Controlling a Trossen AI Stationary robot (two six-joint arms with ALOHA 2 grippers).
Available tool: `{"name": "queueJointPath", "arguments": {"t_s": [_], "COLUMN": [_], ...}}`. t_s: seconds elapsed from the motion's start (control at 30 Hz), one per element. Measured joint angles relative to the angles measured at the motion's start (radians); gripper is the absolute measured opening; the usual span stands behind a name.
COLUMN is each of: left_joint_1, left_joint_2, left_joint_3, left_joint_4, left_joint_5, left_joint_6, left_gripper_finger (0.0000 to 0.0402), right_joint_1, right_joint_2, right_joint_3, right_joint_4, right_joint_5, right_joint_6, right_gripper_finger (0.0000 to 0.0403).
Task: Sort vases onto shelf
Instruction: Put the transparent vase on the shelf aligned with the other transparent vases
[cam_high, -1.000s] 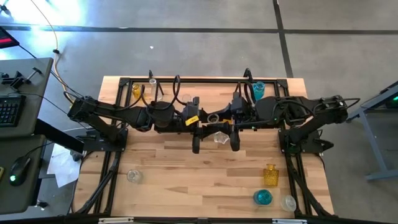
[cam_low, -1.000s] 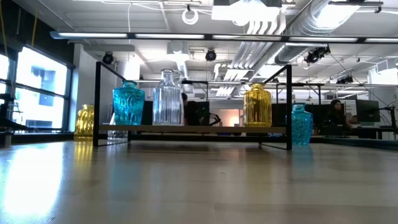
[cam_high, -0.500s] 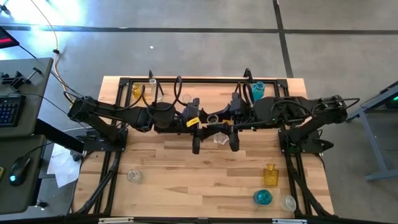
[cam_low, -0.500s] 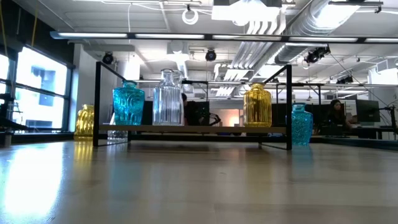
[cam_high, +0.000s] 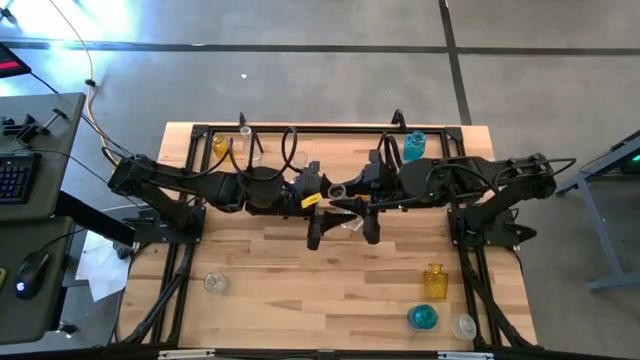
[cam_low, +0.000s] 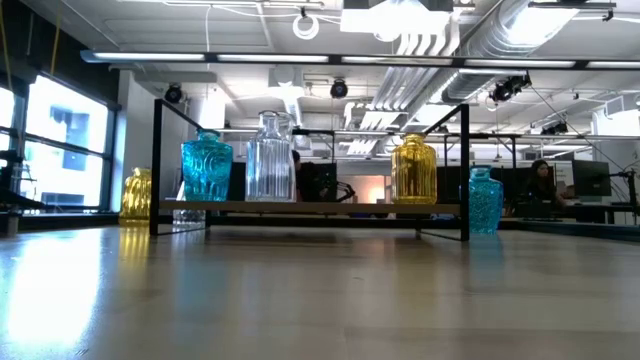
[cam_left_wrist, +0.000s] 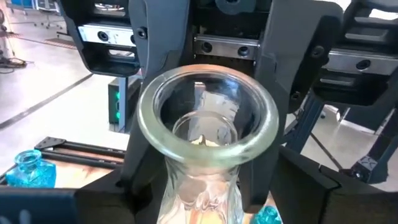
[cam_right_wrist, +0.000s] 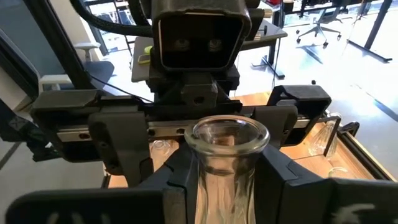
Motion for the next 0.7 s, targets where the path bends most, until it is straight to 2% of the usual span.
{"name": "queueJointPath", "arguments": {"t_s": [0.7], "left_joint_1": [0.001], "left_joint_2": [-0.023], "left_joint_3": [0.002], "left_joint_4": [-0.096], "left_joint_5": [-0.003], "left_joint_6": [-0.018], "left_gripper_finger": [0.0237], "right_joint_1": [0.000], "right_joint_2": [0.001], "right_joint_3": [0.000], "right_joint_4": [0.000], "right_joint_5": [0.008], "right_joint_6": [-0.006], "right_gripper_finger": [0.0081]}}
